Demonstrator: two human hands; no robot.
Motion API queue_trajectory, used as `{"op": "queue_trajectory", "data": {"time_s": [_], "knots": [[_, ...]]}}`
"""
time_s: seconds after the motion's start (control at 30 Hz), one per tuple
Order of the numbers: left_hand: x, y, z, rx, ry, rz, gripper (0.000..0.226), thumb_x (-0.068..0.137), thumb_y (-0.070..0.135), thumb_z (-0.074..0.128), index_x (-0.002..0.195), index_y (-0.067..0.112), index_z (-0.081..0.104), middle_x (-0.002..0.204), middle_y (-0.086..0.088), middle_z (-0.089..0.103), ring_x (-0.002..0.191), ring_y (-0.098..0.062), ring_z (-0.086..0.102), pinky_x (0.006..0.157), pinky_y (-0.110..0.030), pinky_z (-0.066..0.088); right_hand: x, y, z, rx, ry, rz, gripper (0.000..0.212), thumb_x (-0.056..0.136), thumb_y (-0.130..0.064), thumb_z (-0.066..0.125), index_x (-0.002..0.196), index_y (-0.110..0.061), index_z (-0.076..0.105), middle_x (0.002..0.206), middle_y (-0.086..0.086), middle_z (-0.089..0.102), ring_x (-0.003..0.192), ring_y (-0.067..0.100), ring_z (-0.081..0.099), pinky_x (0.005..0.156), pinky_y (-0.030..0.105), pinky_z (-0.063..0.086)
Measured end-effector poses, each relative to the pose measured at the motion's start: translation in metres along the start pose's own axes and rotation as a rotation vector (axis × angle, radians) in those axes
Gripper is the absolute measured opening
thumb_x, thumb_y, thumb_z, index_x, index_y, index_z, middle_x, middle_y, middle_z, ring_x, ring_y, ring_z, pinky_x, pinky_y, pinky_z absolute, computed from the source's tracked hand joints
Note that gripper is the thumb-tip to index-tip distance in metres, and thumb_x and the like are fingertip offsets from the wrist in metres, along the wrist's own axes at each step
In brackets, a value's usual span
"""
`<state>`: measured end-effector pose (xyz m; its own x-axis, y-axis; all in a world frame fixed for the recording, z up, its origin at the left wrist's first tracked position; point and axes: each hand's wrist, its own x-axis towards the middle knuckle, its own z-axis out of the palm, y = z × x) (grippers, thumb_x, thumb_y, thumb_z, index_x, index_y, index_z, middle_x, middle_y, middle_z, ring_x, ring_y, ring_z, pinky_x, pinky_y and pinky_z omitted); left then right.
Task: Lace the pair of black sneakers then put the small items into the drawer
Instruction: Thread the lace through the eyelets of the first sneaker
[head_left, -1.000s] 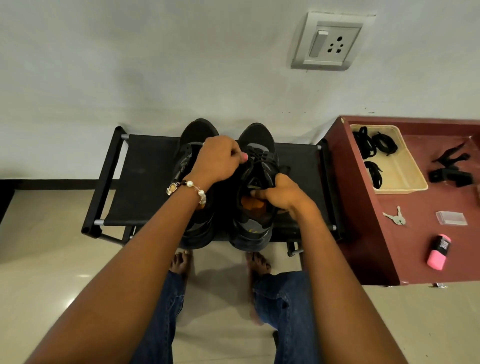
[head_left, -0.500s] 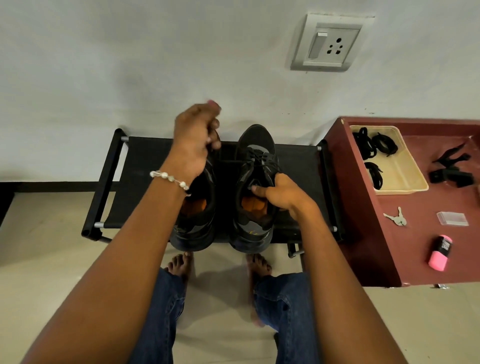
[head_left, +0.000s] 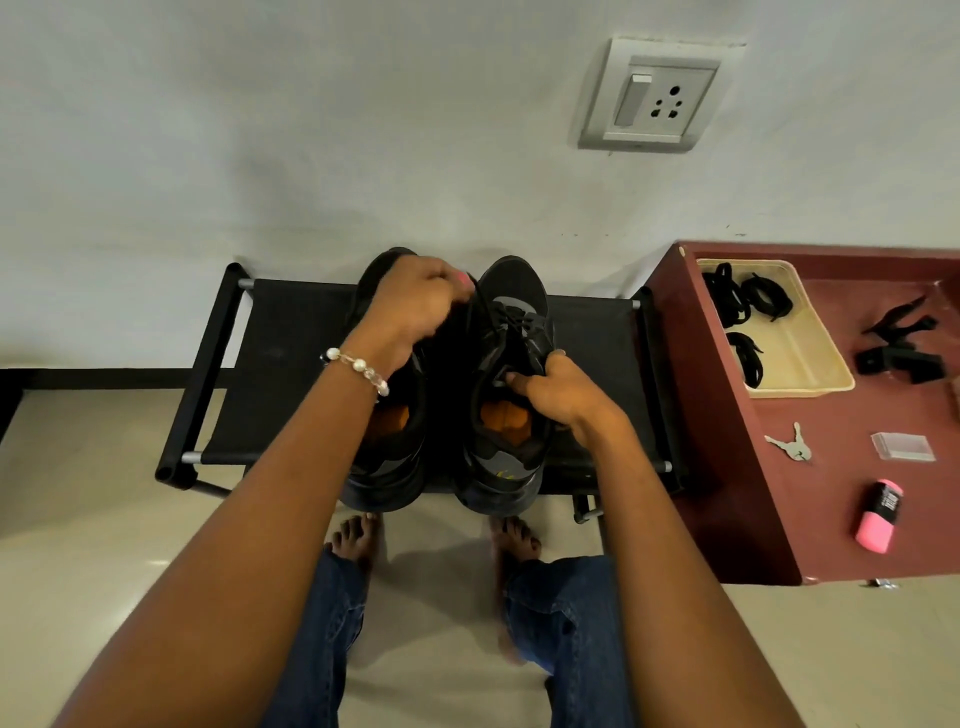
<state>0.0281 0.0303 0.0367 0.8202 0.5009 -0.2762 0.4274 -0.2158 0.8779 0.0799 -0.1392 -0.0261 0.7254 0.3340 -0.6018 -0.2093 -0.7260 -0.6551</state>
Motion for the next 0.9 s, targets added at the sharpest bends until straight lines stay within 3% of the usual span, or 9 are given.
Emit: {"op": "queue_trajectory", "data": {"time_s": [0.2, 0.27, 0.37, 0.47, 0.57, 0.67, 0.77, 0.83, 0.9], "knots": [[0.0, 0.007, -0.014, -1.211, 0.012, -0.223, 0.022, 0.102, 0.008, 0.039, 0.085, 0.007, 0.053, 0.076, -0.01, 0.064, 0.07, -0.024, 0.067, 0.084, -0.038, 0.054, 0.01, 0.005, 0.004, 0.048, 0.017, 0.065, 0.087, 0.072, -0.038, 0.052, 0.146, 0.001, 0.029, 0.127, 0.018, 0.055, 0.119, 0.037, 0.054, 0.087, 0.039, 0.048], [-0.002, 0.006, -0.008, -1.396, -0.004, -0.272, 0.024, 0.102, 0.011, 0.039, 0.081, 0.007, 0.051, 0.067, -0.007, 0.055, 0.056, -0.02, 0.055, 0.083, -0.042, 0.055, 0.012, 0.006, 0.007, 0.078, 0.042, 0.079, 0.08, 0.072, -0.032, 0.046, 0.143, 0.003, 0.034, 0.121, 0.012, 0.053, 0.116, 0.037, 0.055, 0.081, 0.038, 0.047], [-0.001, 0.008, -0.004, -1.399, -0.027, -0.264, 0.031, 0.099, 0.025, 0.045, 0.07, 0.015, 0.044, 0.058, -0.001, 0.04, 0.048, -0.014, 0.033, 0.062, -0.03, 0.046, 0.004, 0.0, 0.012, 0.099, 0.09, 0.086, 0.067, 0.081, -0.021, 0.043, 0.142, 0.005, 0.034, 0.114, 0.01, 0.045, 0.105, 0.032, 0.053, 0.076, 0.036, 0.044], [0.001, 0.007, -0.004, -1.083, 0.019, -0.213, 0.034, 0.097, 0.04, 0.05, 0.073, 0.017, 0.046, 0.051, 0.002, 0.036, 0.043, -0.012, 0.027, 0.053, -0.026, 0.039, 0.006, 0.0, 0.016, 0.066, 0.121, 0.104, 0.06, 0.089, -0.015, 0.043, 0.144, 0.006, 0.03, 0.128, 0.02, 0.051, 0.104, 0.031, 0.05, 0.076, 0.034, 0.04], [0.001, 0.0, -0.004, -0.285, 0.146, -0.039, 0.045, 0.095, 0.054, 0.048, 0.091, 0.01, 0.058, 0.057, 0.0, 0.058, 0.044, -0.014, 0.048, 0.054, -0.03, 0.048, 0.007, 0.0, 0.014, 0.026, 0.136, 0.09, 0.049, 0.093, -0.015, 0.042, 0.137, 0.006, 0.039, 0.138, 0.023, 0.046, 0.113, 0.034, 0.053, 0.076, 0.034, 0.042], [-0.002, -0.004, 0.0, 0.256, 0.116, 0.088, 0.059, 0.094, 0.057, 0.045, 0.07, 0.007, 0.066, 0.061, -0.004, 0.066, 0.058, -0.021, 0.063, 0.062, -0.031, 0.053, 0.004, -0.002, 0.012, 0.004, 0.128, 0.061, 0.036, 0.094, -0.014, 0.043, 0.125, 0.002, 0.049, 0.135, 0.02, 0.048, 0.109, 0.035, 0.055, 0.074, 0.035, 0.043], [-0.001, -0.009, 0.011, 0.875, 0.308, 0.274, 0.046, 0.095, 0.045, 0.052, 0.072, 0.006, 0.061, 0.08, -0.013, 0.065, 0.083, -0.033, 0.062, 0.075, -0.041, 0.052, 0.0, -0.004, 0.011, -0.004, 0.125, 0.054, 0.027, 0.094, -0.014, 0.043, 0.116, 0.0, 0.053, 0.134, 0.02, 0.048, 0.108, 0.034, 0.055, 0.075, 0.035, 0.044], [0.003, -0.01, 0.016, 1.025, 0.381, 0.352, 0.029, 0.093, 0.032, 0.06, 0.09, 0.004, 0.066, 0.101, -0.016, 0.063, 0.103, -0.038, 0.056, 0.087, -0.044, 0.046, -0.002, -0.005, 0.01, -0.011, 0.124, 0.055, 0.021, 0.094, -0.014, 0.044, 0.11, -0.003, 0.052, 0.131, 0.02, 0.05, 0.107, 0.034, 0.055, 0.075, 0.035, 0.045], [0.011, -0.011, 0.02, 0.961, 0.214, 0.395, 0.024, 0.092, 0.026, 0.062, 0.103, 0.006, 0.07, 0.112, -0.015, 0.061, 0.108, -0.035, 0.055, 0.09, -0.042, 0.046, -0.002, -0.005, 0.01, -0.01, 0.127, 0.053, 0.026, 0.094, -0.013, 0.044, 0.114, -0.001, 0.053, 0.133, 0.02, 0.049, 0.108, 0.034, 0.055, 0.076, 0.035, 0.045]]}}
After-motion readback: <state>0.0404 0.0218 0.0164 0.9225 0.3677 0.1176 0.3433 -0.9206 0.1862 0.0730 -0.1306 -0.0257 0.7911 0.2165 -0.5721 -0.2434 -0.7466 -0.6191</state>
